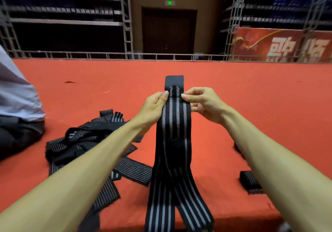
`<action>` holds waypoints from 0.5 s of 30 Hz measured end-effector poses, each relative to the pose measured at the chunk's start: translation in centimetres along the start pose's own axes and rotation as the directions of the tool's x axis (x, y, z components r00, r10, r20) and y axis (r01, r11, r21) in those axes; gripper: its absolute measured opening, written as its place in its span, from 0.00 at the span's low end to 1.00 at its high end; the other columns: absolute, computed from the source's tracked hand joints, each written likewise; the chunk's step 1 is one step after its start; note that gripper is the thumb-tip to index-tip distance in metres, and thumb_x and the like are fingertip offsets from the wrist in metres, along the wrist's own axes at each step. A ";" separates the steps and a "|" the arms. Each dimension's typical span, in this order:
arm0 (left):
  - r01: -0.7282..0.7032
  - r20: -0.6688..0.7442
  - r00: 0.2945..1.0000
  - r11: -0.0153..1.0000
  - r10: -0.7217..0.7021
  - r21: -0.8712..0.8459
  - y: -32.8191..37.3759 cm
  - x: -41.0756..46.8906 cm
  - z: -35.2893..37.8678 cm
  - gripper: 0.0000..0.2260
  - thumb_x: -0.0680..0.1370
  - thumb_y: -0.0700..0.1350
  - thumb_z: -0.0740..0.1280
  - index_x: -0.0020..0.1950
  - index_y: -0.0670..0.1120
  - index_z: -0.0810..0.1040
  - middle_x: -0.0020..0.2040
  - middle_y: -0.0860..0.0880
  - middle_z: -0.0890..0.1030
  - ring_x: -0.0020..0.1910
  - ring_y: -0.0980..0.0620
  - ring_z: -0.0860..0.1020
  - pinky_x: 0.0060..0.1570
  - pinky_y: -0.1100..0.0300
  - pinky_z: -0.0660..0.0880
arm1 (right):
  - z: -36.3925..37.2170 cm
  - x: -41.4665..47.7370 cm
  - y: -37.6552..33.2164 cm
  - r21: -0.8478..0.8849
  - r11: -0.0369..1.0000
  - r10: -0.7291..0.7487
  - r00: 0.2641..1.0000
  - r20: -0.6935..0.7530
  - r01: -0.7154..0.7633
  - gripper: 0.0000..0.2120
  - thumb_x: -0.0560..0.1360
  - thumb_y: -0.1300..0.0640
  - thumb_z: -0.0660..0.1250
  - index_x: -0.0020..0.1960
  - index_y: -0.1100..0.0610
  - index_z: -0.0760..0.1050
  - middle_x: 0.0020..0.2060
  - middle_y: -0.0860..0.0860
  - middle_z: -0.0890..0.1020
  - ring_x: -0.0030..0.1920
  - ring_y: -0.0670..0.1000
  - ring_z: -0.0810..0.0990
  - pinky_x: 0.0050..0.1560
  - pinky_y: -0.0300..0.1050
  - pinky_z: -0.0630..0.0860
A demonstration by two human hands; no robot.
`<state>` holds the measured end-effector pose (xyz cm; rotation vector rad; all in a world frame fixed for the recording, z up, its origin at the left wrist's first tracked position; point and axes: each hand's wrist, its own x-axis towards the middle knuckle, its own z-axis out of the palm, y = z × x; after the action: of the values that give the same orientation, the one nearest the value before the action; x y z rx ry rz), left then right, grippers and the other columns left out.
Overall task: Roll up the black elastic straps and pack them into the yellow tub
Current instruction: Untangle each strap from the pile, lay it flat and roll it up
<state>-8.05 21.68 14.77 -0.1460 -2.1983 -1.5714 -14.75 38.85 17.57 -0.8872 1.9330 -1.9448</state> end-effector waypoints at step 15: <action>0.288 0.056 0.958 0.949 -0.283 -0.129 3.0 -1.7 1.4 0.19 0.85 0.49 0.54 0.57 0.35 0.77 0.54 0.37 0.82 0.50 0.43 0.81 0.52 0.50 0.77 | 0.1 -2.6 -0.7 -0.029 0.998 0.062 0.998 -0.019 -0.063 0.06 0.77 0.61 0.68 0.48 0.65 0.77 0.35 0.53 0.80 0.28 0.43 0.78 0.29 0.34 0.74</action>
<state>-5.90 24.27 16.38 0.1096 -2.2182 -1.8885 -12.48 40.39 17.66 -0.8097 1.9794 -1.9000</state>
